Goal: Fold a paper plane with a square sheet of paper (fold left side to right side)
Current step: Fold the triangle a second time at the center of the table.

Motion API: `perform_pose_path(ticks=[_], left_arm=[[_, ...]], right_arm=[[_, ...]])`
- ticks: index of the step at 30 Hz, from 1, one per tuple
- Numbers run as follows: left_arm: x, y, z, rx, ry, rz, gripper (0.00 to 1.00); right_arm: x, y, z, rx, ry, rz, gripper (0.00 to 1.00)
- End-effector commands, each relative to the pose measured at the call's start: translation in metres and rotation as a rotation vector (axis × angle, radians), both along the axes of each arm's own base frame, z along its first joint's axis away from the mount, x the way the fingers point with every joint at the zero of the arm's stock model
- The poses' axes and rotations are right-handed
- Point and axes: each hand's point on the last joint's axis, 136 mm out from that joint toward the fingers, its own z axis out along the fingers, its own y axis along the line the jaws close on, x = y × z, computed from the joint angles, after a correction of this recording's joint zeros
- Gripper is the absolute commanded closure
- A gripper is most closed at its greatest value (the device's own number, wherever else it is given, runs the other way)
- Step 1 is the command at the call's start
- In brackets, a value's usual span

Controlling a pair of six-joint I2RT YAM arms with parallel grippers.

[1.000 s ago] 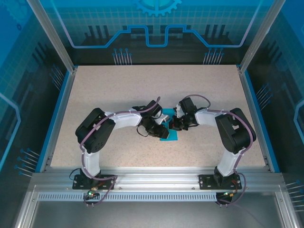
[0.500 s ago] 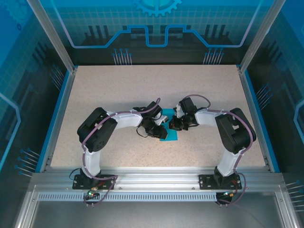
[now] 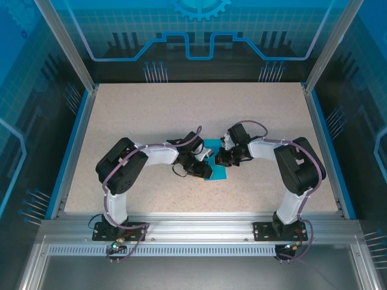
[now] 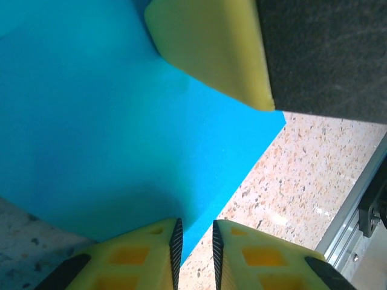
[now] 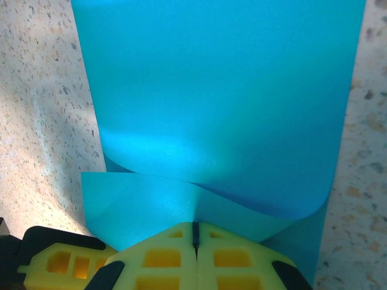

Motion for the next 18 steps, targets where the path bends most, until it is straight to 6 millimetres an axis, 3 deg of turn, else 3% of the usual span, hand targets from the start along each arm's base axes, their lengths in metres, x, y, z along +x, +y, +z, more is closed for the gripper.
perform_pose_path(ticks=[1, 5, 13, 18], left_arm=[[-0.032, 0.011, -0.003, 0.004, 0.12, -0.026, 0.76], [-0.035, 0.008, 0.003, -0.026, 0.115, -0.034, 0.75], [-0.015, -0.003, 0.039, -0.107, 0.045, -0.002, 0.72], [-0.007, 0.004, 0.027, -0.057, 0.041, 0.033, 0.71]], right_arm=[[-0.012, -0.015, -0.023, -0.099, 0.068, -0.007, 1.0], [-0.013, -0.015, -0.024, -0.098, 0.075, -0.008, 1.0], [-0.013, -0.015, -0.024, -0.095, 0.075, -0.007, 1.0], [-0.013, -0.013, -0.024, -0.089, 0.075, -0.004, 1.0]])
